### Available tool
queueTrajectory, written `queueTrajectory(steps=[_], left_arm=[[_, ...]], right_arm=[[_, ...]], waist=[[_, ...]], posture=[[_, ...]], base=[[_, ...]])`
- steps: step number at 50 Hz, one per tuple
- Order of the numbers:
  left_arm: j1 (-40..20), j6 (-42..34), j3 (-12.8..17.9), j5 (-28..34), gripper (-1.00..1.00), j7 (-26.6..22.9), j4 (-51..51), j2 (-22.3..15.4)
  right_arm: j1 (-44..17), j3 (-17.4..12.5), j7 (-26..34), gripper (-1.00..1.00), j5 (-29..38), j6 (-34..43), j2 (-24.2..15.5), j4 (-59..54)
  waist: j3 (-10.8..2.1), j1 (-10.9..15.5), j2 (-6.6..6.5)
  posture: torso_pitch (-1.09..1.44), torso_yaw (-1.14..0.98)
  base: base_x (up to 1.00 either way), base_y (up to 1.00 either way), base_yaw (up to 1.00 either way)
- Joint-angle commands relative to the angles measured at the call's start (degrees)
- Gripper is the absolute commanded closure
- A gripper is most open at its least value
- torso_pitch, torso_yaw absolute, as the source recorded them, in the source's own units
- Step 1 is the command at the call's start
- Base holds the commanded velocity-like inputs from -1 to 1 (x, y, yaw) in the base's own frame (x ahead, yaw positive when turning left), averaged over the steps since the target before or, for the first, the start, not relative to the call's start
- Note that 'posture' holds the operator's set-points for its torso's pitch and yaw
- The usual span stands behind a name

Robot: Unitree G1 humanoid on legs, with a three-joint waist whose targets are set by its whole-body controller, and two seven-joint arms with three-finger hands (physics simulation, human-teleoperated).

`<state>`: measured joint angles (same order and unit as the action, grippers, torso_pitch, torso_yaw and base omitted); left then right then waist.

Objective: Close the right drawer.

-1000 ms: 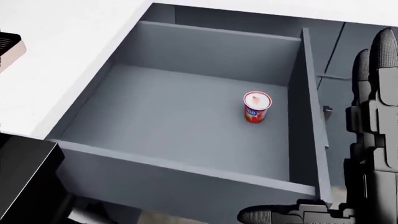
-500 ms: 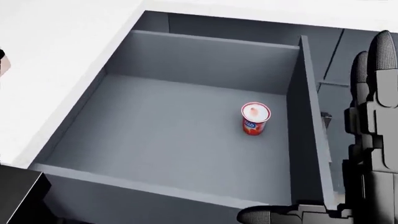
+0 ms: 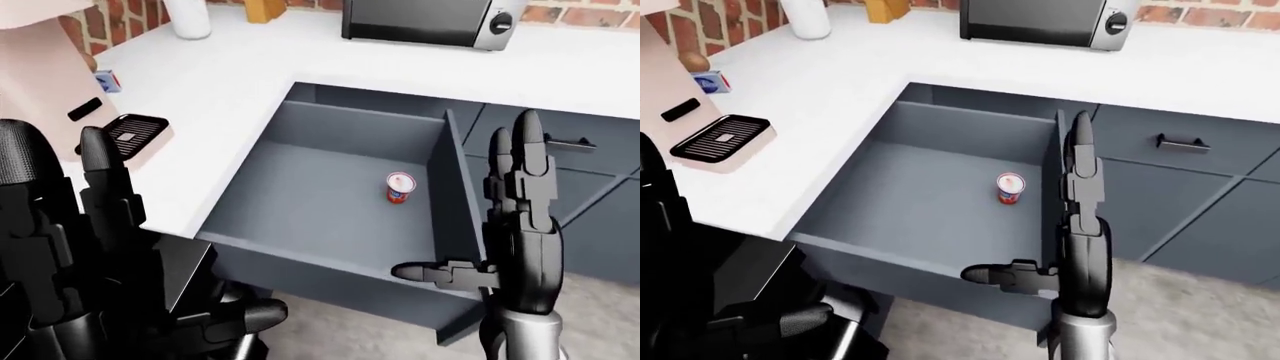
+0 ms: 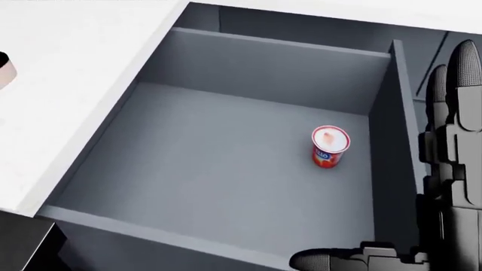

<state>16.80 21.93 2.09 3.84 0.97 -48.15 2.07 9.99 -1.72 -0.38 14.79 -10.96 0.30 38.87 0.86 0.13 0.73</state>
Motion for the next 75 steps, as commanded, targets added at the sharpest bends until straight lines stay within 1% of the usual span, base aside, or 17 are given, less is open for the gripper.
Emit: queueTrajectory(steps=[1, 7, 18, 20, 24, 26, 28, 30, 41, 45, 50, 54, 58, 61, 64, 71, 75], left_arm=[[-0.3, 1.2, -0.1, -0.1, -1.0, 0.0, -1.8, 0.0], [-0.4, 0.8, -0.4, 0.1, -1.0, 0.1, -2.0, -0.1], [-0.3, 1.4, -0.5, 0.3, -1.0, 0.2, -1.4, -0.2], [-0.3, 1.4, -0.4, 0.2, -1.0, 0.2, -1.3, -0.2], [-0.2, 1.7, -0.3, 0.1, -1.0, 0.2, -1.2, -0.2], [0.0, 2.4, -0.3, 0.0, -1.0, 0.1, -0.7, -0.1], [0.0, 2.9, -0.3, 0.1, -1.0, 0.2, 0.0, -0.1], [-0.1, 2.7, -0.3, 0.1, -1.0, 0.2, 0.0, -0.1], [-0.1, 2.8, -0.4, 0.3, -1.0, 0.2, 0.0, -0.1], [-0.3, 2.2, -0.4, 0.4, -1.0, 0.3, -0.4, -0.2], [-0.3, 2.1, -0.6, 0.5, -1.0, 0.3, -0.4, -0.2], [-0.3, 2.2, -0.7, 0.6, -1.0, 0.4, -0.3, -0.2], [-0.1, 2.4, -0.7, 0.5, -1.0, 0.4, -0.2, -0.3], [-0.1, 2.8, -0.6, 0.4, -1.0, 0.3, 0.1, -0.3], [0.0, 2.7, -0.6, 0.4, -1.0, 0.3, 0.0, -0.3], [-0.1, 2.2, -0.5, 0.4, -1.0, 0.3, -0.4, -0.2], [-0.2, 2.2, -0.5, 0.4, -1.0, 0.3, -0.4, -0.2]], right_arm=[[-0.6, -0.2, -0.3, -1.0, -0.3, -1.3, 0.0, 2.4], [-2.3, -2.2, 1.0, -1.0, -0.4, 4.5, -0.2, 8.3], [-6.3, -13.3, 4.7, -1.0, -4.9, 13.6, -2.0, 16.9], [-7.7, -17.9, 5.1, -1.0, -7.2, 16.6, -3.4, 17.2], [-10.2, -29.9, 5.2, -1.0, -15.6, 22.2, -7.7, 15.4], [-10.4, -34.0, 5.1, -1.0, -18.2, 22.5, -9.6, 13.3], [-9.9, -37.1, 4.9, -1.0, -19.6, 21.0, -10.5, 9.4], [-8.9, -38.6, 5.0, -1.0, -20.6, 17.5, -10.6, 5.5], [-5.2, -43.3, 3.6, -1.0, -21.7, -0.8, -12.5, -25.2], [-4.9, -43.0, 2.2, -1.0, -22.7, -7.0, -14.3, -37.7], [-5.6, -40.8, 0.5, -1.0, -24.2, -15.8, -17.6, -53.9], [-8.1, -36.1, -1.5, -1.0, -24.3, -22.2, -20.0, -66.1], [-11.6, -29.9, -3.6, -1.0, -24.1, -27.2, -21.9, -76.2], [-16.4, -25.4, -4.6, -1.0, -24.0, -32.0, -23.3, -86.8], [-19.0, -22.0, -5.6, -1.0, -24.5, -34.6, -24.4, -92.6], [-23.2, -17.1, -6.4, -1.0, -24.7, -37.5, -24.9, -100.5], [-23.8, -16.1, -6.0, -1.0, -25.0, -38.4, -24.9, -102.4]], waist=[[-0.61, 0.0, -0.1], [-0.57, 0.2, -0.09], [-0.29, 0.3, 0.19], [-0.25, 0.2, 0.23], [-0.05, 0.3, 0.53], [0.16, 0.4, 0.73], [0.34, 0.4, 0.89], [0.47, 0.3, 0.97], [0.54, 0.1, 1.05], [0.45, 0.2, 1.07], [0.31, 0.1, 1.15], [0.18, 0.0, 1.15], [-0.03, -0.1, 1.21], [-0.15, -0.1, 1.24], [-0.43, -0.1, 1.3], [-0.61, 0.3, 1.51], [-0.56, 0.5, 1.71]], posture=[[0.0, 0.0], [0.0, 0.0], [0.0, 0.0], [0.0, 0.0], [0.0, 0.0], [0.0, 0.0], [0.0, 0.0], [0.0, 0.0], [0.0, 0.0], [0.0, 0.0], [0.0, 0.0], [0.0, 0.0], [0.0, 0.0], [0.0, 0.0], [0.0, 0.0], [0.0, 0.0], [0.0, 0.0]], base=[[0.0, 0.0, 0.0], [0.0, 0.0, 0.0], [0.0, 0.0, 0.0], [0.0, 0.0, 0.0], [0.0, 0.0, 0.0], [0.0, 0.0, 0.0], [0.0, 0.0, 0.0], [0.0, 0.0, 0.0], [0.0, 0.0, 0.0], [0.0, 0.0, 0.0], [0.0, 0.0, 0.0], [0.0, 0.0, 0.0], [0.0, 0.0, 0.0], [0.0, 0.0, 0.0], [0.0, 0.0, 0.0], [0.0, 0.0, 0.0], [0.0, 0.0, 0.0]])
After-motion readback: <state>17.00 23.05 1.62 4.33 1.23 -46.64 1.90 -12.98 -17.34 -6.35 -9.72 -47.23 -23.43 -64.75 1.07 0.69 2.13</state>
